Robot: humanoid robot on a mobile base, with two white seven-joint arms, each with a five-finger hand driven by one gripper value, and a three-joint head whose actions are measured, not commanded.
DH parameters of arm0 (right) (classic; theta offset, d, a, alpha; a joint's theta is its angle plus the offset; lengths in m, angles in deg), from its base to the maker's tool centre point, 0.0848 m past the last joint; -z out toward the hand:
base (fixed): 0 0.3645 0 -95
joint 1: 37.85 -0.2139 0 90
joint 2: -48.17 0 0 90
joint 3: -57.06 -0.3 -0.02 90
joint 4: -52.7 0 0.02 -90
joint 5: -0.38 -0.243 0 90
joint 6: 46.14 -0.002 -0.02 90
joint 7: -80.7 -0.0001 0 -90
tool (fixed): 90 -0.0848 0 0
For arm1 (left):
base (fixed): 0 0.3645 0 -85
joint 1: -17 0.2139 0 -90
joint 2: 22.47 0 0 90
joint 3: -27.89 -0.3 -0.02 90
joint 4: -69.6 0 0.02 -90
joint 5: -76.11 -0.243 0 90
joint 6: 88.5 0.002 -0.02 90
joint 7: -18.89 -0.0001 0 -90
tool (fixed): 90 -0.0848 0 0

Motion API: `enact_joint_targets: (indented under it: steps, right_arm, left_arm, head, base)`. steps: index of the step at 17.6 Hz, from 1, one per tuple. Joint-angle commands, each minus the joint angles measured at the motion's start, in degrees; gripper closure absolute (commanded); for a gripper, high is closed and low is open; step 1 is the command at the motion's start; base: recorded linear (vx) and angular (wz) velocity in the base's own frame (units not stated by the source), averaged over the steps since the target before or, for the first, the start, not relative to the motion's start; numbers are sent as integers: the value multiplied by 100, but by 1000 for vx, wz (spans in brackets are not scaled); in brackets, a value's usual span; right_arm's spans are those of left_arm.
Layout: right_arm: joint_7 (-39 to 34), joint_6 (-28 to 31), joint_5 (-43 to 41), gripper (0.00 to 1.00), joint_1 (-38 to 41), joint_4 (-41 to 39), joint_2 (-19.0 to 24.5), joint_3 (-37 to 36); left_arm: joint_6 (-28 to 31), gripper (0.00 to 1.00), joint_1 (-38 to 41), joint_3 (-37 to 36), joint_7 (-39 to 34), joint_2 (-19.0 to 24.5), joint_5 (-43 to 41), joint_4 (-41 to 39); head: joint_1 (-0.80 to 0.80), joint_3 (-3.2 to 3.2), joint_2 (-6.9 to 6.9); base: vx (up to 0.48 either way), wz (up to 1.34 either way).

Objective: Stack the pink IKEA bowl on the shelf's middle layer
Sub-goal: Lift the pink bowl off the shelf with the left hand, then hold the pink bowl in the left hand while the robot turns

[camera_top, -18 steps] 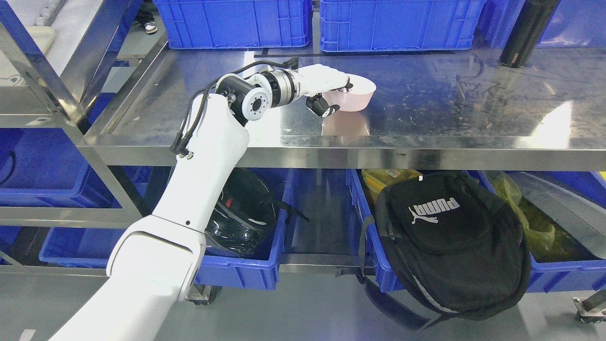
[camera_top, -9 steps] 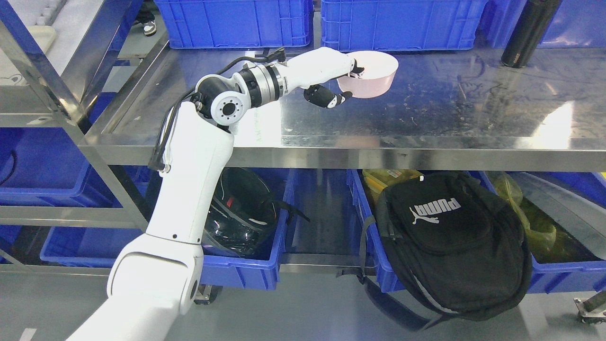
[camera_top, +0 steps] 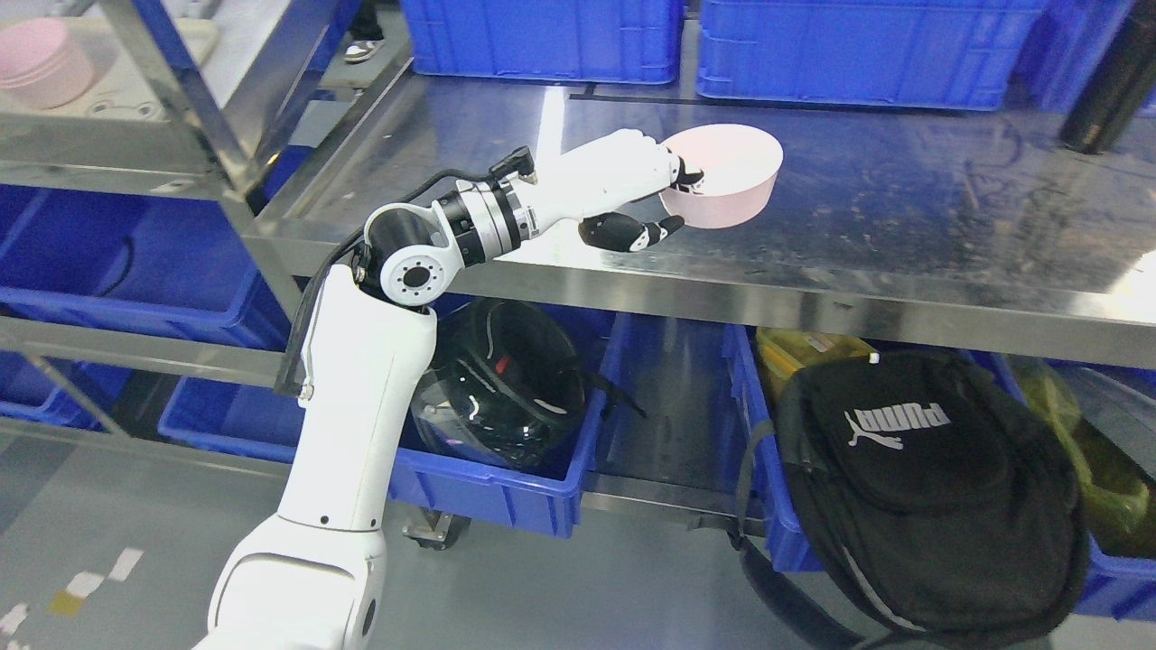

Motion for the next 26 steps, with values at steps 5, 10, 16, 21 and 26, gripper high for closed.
enact_joint_targets:
  steps: [5,10,16,21,26]
  right_arm:
    - [-4,5,0,0,130,-100,-100,0]
    - [-4,5,0,0,130,-100,-100,0]
    - [-4,5,0,0,130,-100,-100,0]
    - [-4,5,0,0,130,-100,-100,0]
    - [-4,5,0,0,130,-100,-100,0]
  left_arm:
    - [-240,96,455,-36,-68,100,108,-804]
    - [-179,96,630,-28,-103,100,108,-839]
    - [112,95,710,-45,-121,100,117,-900]
    - [94,94,718,-107,-121,100,117,-909]
    - [94,94,771,-107,-121,100,117,-909]
  head:
    - [0,0,0]
    - [0,0,0]
    - [0,0,2]
    - [0,0,3]
    - [0,0,3]
  base:
    - [-3,827]
    - [38,1194]
    - [105,1478]
    - [100,971]
    - [141,483]
